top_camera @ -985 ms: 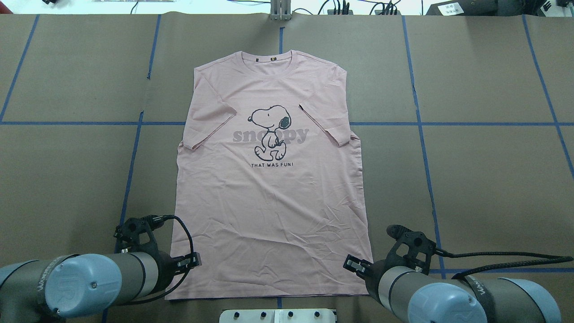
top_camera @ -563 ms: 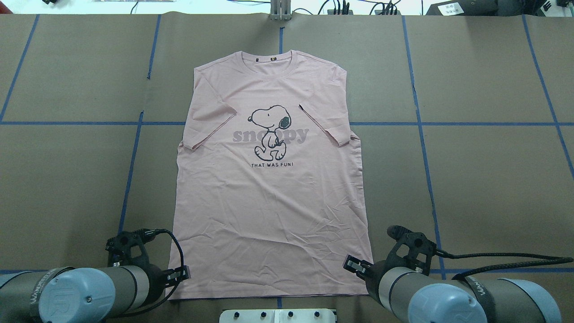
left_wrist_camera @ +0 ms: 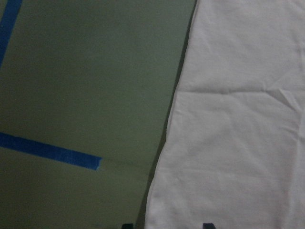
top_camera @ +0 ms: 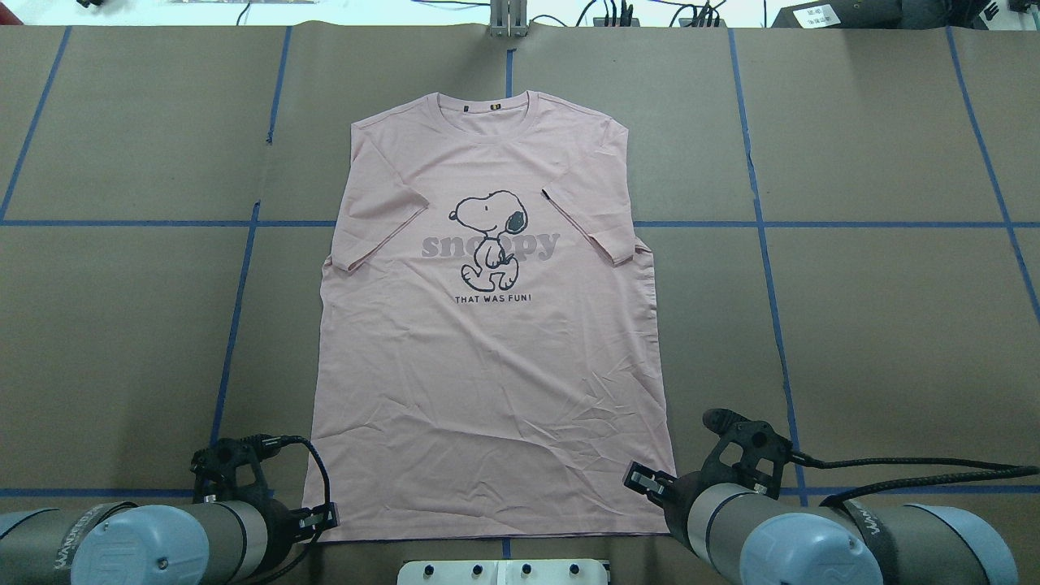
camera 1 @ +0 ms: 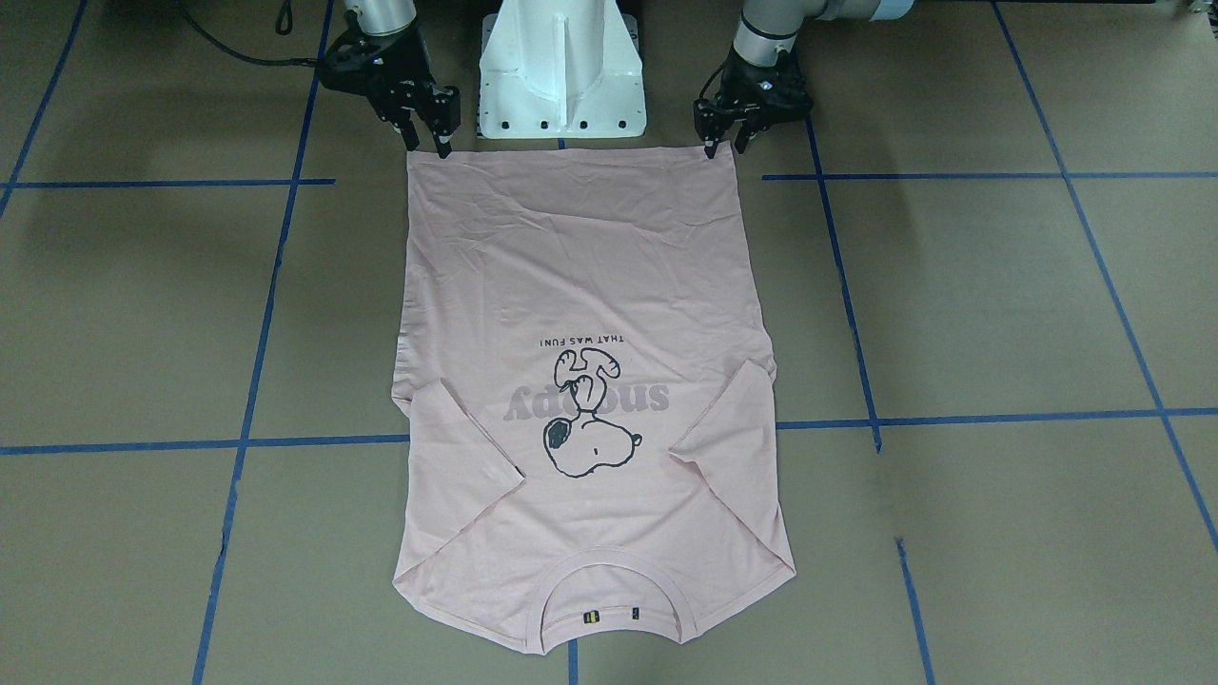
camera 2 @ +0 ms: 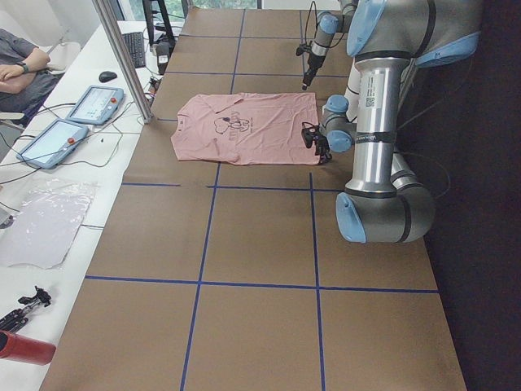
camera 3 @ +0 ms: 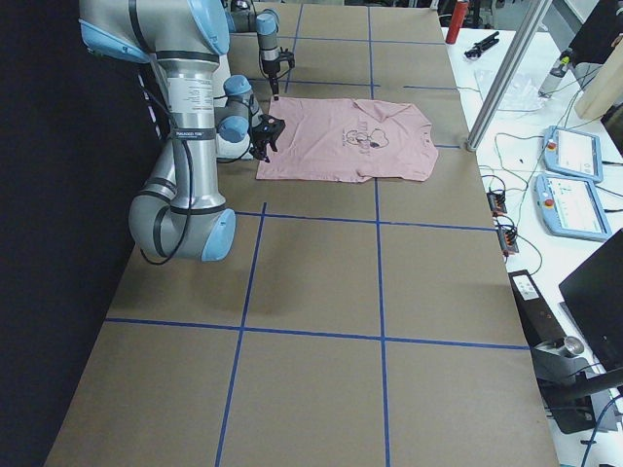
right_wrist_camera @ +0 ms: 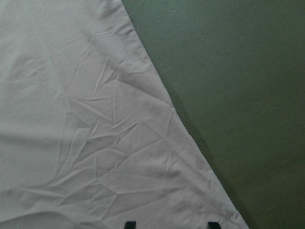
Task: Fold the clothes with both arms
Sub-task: 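Lower both grippers onto the corners of the shirt hem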
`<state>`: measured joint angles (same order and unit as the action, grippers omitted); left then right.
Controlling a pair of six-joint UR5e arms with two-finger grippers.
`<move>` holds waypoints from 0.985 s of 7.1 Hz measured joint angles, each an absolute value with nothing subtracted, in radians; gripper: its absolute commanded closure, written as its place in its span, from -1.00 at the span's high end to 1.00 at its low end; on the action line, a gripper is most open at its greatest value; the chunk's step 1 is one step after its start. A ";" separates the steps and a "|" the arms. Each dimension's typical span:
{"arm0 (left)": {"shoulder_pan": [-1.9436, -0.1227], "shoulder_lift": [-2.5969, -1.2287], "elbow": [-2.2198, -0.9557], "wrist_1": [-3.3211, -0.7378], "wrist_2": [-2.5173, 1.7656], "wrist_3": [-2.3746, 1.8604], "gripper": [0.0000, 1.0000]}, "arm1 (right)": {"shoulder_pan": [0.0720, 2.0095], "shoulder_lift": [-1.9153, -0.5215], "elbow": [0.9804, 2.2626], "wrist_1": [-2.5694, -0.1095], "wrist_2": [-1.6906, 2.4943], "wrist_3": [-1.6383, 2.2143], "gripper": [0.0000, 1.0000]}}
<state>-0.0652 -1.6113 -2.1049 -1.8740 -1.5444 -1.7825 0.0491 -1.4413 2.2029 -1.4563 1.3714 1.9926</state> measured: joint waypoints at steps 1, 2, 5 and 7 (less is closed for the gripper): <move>-0.061 -1.612 -2.104 -1.873 -1.545 -1.783 -0.55 | 0.049 -1.442 2.203 -1.456 1.371 1.993 0.19; -0.060 -1.612 -2.104 -1.873 -1.545 -1.783 -0.58 | 0.049 -1.442 2.203 -1.456 1.371 1.993 0.19; -0.060 -1.610 -2.103 -1.873 -1.545 -1.783 -0.58 | 0.048 -1.442 2.201 -1.457 1.371 1.993 0.19; -0.061 -1.608 -2.104 -1.872 -1.547 -1.779 -0.51 | 0.048 -1.443 2.200 -1.457 1.371 1.993 0.19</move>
<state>-0.0607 -1.6083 -2.1045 -1.8717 -1.5470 -1.7787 0.0476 -1.4427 2.2001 -1.4566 1.3713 1.9926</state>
